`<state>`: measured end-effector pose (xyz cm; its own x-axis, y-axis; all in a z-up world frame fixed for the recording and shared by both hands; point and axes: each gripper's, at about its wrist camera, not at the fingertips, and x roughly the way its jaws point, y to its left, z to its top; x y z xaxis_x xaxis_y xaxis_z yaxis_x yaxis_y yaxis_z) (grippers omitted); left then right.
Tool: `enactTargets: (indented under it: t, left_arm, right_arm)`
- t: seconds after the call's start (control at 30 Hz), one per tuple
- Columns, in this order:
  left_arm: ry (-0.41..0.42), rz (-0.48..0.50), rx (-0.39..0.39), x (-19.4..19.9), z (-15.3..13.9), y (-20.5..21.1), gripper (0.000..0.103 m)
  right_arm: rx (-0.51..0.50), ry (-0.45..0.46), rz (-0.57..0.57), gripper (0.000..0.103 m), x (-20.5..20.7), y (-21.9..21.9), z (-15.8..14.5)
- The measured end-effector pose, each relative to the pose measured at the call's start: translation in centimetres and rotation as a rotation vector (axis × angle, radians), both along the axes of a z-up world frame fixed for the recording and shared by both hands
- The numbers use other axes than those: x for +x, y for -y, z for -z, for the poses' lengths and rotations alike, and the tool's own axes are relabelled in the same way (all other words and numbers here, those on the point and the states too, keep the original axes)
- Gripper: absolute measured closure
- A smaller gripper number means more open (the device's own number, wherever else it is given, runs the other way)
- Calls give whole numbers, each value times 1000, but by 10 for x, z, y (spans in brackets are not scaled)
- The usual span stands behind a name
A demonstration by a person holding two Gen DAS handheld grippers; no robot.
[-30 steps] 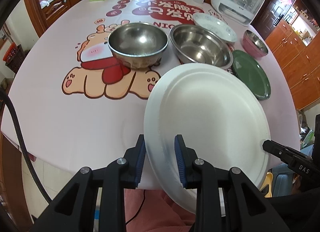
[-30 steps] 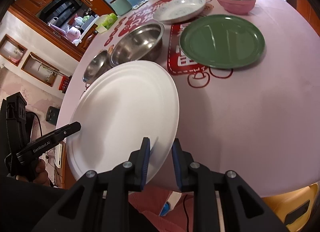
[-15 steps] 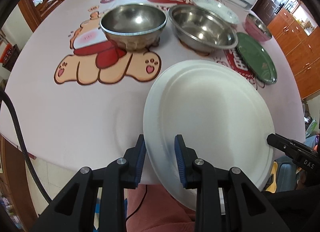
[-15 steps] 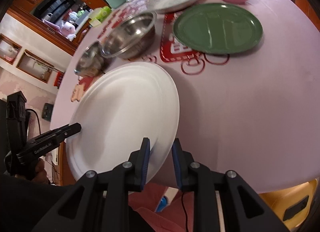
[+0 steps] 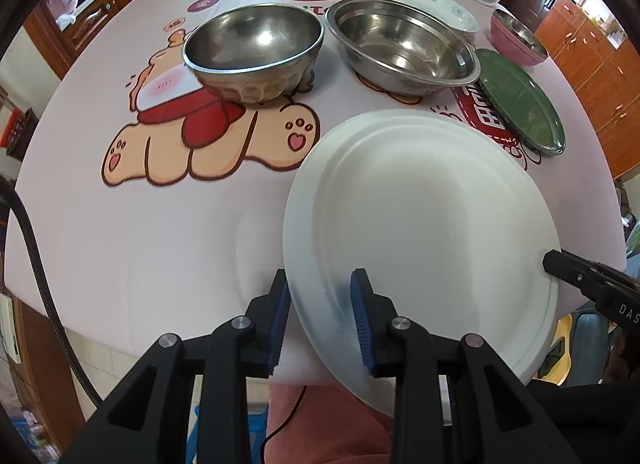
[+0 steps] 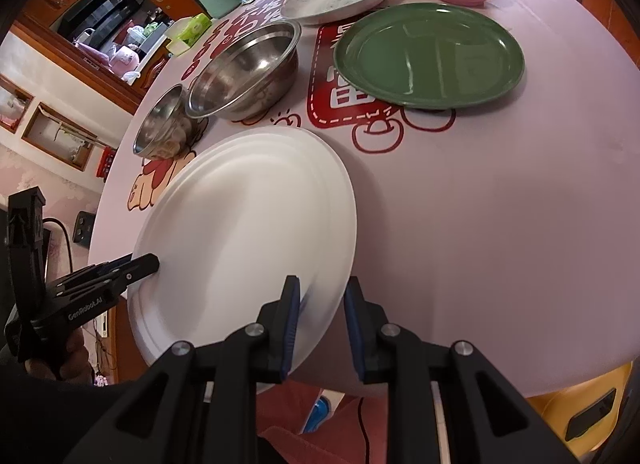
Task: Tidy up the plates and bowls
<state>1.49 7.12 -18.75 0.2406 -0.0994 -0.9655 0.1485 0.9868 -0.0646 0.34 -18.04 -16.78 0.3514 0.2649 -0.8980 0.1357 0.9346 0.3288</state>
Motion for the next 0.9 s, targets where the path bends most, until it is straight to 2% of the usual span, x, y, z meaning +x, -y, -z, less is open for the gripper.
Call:
enactTargets:
  t: [0.63, 0.9]
  left_arm:
    - [25, 14, 14, 29, -3, 3, 74]
    - [26, -1, 28, 41, -2, 10, 74]
  right_arm:
    - [-36, 15, 34, 78, 24, 0, -6]
    - [-88, 26, 34, 77, 38, -4, -7]
